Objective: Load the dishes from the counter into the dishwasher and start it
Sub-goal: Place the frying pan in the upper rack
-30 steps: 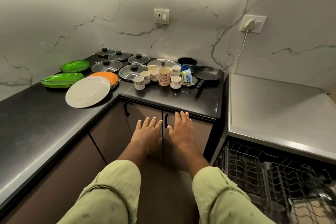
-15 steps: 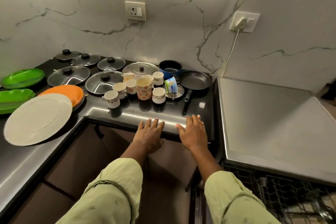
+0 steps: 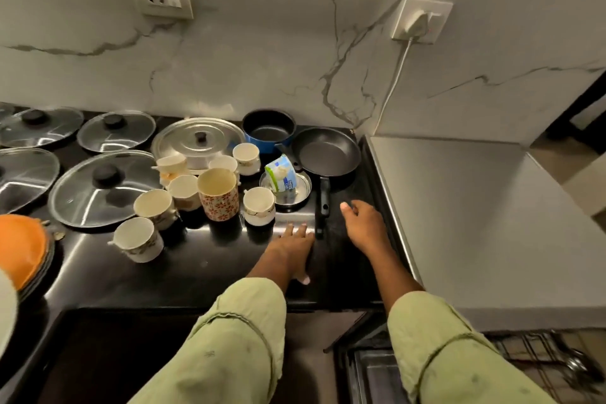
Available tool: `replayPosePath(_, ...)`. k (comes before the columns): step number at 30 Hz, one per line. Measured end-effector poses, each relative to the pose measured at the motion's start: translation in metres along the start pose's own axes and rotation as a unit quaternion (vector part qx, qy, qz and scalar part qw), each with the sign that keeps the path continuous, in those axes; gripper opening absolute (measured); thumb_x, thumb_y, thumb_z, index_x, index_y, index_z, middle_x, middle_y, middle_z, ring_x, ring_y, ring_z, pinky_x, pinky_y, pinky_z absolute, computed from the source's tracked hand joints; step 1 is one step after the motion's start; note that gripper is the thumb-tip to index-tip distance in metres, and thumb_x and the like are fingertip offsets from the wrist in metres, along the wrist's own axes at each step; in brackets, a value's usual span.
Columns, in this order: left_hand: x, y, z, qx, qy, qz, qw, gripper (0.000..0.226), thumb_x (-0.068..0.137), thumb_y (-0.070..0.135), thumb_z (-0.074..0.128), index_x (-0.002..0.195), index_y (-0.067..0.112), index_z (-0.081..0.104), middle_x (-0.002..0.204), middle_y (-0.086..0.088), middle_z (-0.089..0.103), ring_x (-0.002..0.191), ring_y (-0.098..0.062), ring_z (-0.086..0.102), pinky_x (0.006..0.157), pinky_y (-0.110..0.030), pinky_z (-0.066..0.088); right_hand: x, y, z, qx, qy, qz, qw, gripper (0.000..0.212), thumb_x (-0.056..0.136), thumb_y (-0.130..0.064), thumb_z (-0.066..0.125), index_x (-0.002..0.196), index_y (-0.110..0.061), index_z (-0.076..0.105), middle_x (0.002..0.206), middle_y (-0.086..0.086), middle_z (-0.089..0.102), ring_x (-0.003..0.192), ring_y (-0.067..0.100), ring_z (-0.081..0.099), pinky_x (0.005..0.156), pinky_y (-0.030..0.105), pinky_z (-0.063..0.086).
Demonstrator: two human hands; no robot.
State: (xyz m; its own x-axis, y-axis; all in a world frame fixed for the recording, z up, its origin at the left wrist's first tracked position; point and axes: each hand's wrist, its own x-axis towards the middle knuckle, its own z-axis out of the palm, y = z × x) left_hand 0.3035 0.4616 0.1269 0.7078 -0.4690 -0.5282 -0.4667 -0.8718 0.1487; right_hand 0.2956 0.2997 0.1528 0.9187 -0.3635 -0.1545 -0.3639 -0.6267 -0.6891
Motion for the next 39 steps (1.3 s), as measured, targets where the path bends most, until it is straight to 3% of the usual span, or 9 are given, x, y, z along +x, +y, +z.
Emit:
replayPosePath(5,0.033,0.0,-0.013,-0.025,-0.08,-0.003,0.997,0.119,0.076,0.022,0.085,0.159,0.014,0.0,0.166,-0.006,-0.011,0.15,-0.042,-0.004,0.115,-0.065,0.021,0.05,-0.005,0.015,0.059,0.006,0.043,0.997,0.033,0.098,-0.029,0.055,0.095,0.001,0.068,0.099,0.02,0.069,0.097,0.035,0.061,0.082,0.037,0.045)
replayPosePath(8,0.041,0.001,-0.011,-0.025,-0.087,-0.005,0.996,0.119,0.077,0.02,0.084,0.158,0.012,-0.002,0.165,-0.006,-0.016,0.149,-0.045,-0.005,0.114,-0.067,0.022,0.083,-0.003,0.03,0.128,-0.01,0.086,0.988,0.043,0.091,-0.04,0.057,0.078,0.001,0.064,0.08,0.02,0.066,0.081,0.036,0.064,0.081,0.047,0.054)
replayPosePath(12,0.043,0.0,-0.008,-0.032,-0.095,-0.008,0.995,0.118,0.078,0.017,0.083,0.158,0.012,-0.003,0.165,-0.006,-0.017,0.149,-0.044,-0.007,0.115,-0.067,0.019,0.107,-0.011,0.044,0.23,-0.071,0.183,0.953,0.034,0.094,-0.04,0.059,0.085,-0.008,0.063,0.085,0.011,0.064,0.077,0.027,0.064,0.063,0.039,0.057)
replayPosePath(16,0.042,0.0,-0.008,-0.027,-0.103,-0.006,0.994,0.116,0.079,0.018,0.081,0.158,0.013,-0.004,0.164,-0.007,-0.019,0.149,-0.044,-0.008,0.116,-0.066,0.018,0.125,-0.013,0.059,0.285,-0.094,0.222,0.928,0.047,0.087,-0.052,0.062,0.104,-0.009,0.065,0.093,0.014,0.072,0.08,0.028,0.069,0.071,0.041,0.059)
replayPosePath(21,0.043,0.0,-0.012,-0.031,-0.117,-0.003,0.993,0.116,0.08,0.017,0.081,0.158,0.013,-0.006,0.163,-0.007,-0.021,0.149,-0.043,-0.011,0.116,-0.065,0.017,0.125,-0.024,0.064,0.337,-0.087,0.246,0.904,0.026,0.091,-0.022,0.066,0.095,0.003,0.064,0.06,0.015,0.062,0.047,0.023,0.058,0.046,0.029,0.05)
replayPosePath(29,0.042,0.0,-0.011,-0.02,-0.112,0.0,0.994,0.116,0.08,0.019,0.081,0.158,0.013,-0.005,0.164,-0.008,-0.019,0.149,-0.044,-0.009,0.116,-0.065,0.019,0.111,-0.015,0.047,0.364,-0.101,0.285,0.881,0.02,0.095,-0.02,0.055,0.099,-0.001,0.059,0.069,0.018,0.069,0.041,0.014,0.051,0.037,0.02,0.038)
replayPosePath(33,0.042,0.0,-0.011,-0.016,-0.106,0.005,0.994,0.116,0.08,0.02,0.081,0.158,0.013,-0.005,0.164,-0.007,-0.018,0.149,-0.044,-0.009,0.116,-0.065,0.019,0.095,-0.003,0.041,0.337,-0.017,0.244,0.909,0.021,0.095,-0.02,0.059,0.095,0.0,0.063,0.072,0.015,0.071,0.043,0.013,0.047,0.038,0.021,0.035)
replayPosePath(36,0.042,0.0,-0.01,-0.013,-0.103,0.001,0.995,0.118,0.08,0.023,0.082,0.158,0.013,-0.005,0.164,-0.007,-0.018,0.149,-0.044,-0.007,0.116,-0.064,0.021,0.079,0.007,0.031,0.237,0.085,0.192,0.949,0.026,0.095,-0.03,0.058,0.09,-0.005,0.059,0.076,0.012,0.072,0.044,0.014,0.052,0.044,0.025,0.039)
replayPosePath(39,0.041,-0.001,-0.009,-0.01,-0.093,0.004,0.996,0.119,0.079,0.025,0.083,0.158,0.013,-0.004,0.165,-0.007,-0.016,0.149,-0.044,-0.006,0.115,-0.065,0.022,0.056,0.014,0.02,0.086,0.187,0.157,0.966,0.039,0.096,-0.049,0.048,0.101,-0.012,0.059,0.092,0.007,0.072,0.079,0.023,0.067,0.071,0.036,0.052)
